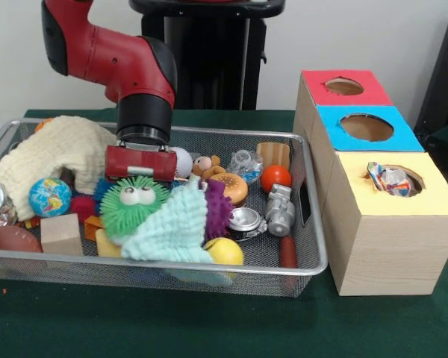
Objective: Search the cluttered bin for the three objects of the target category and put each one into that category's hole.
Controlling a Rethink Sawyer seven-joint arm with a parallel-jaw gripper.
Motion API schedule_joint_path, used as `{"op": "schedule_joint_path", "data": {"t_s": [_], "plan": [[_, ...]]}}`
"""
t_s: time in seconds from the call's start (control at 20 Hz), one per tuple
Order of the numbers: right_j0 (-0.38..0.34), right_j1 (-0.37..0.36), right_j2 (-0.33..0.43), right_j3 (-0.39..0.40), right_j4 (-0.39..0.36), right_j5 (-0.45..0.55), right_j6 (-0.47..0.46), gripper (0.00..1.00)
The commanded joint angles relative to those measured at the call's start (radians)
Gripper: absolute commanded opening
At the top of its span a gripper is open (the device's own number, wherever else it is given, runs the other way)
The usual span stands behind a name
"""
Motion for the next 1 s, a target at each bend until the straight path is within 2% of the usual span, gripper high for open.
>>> {"op": "schedule_joint_path", "data": {"t_s": [0.05, 0.15, 0.4, 0.55, 0.8, 0.85, 0.95, 1.0], "plan": [[0.004, -0.043, 0.181, -0.153, -0.136, -0.054, 0.232, 1.00], [0.002, -0.043, 0.184, -0.160, -0.122, -0.066, 0.201, 1.00], [-0.005, -0.024, 0.167, -0.174, -0.035, -0.145, 0.075, 1.00], [-0.015, -0.004, 0.168, -0.214, -0.043, -0.140, 0.074, 1.00], [-0.067, 0.069, 0.180, -0.301, -0.073, -0.091, 0.141, 1.00], [-0.078, 0.088, 0.188, -0.321, -0.072, -0.032, 0.173, 1.00], [-0.105, 0.127, 0.212, -0.379, -0.130, 0.076, 0.268, 1.00], [-0.112, 0.129, 0.224, -0.403, -0.195, 0.147, 0.336, 1.00]]}}
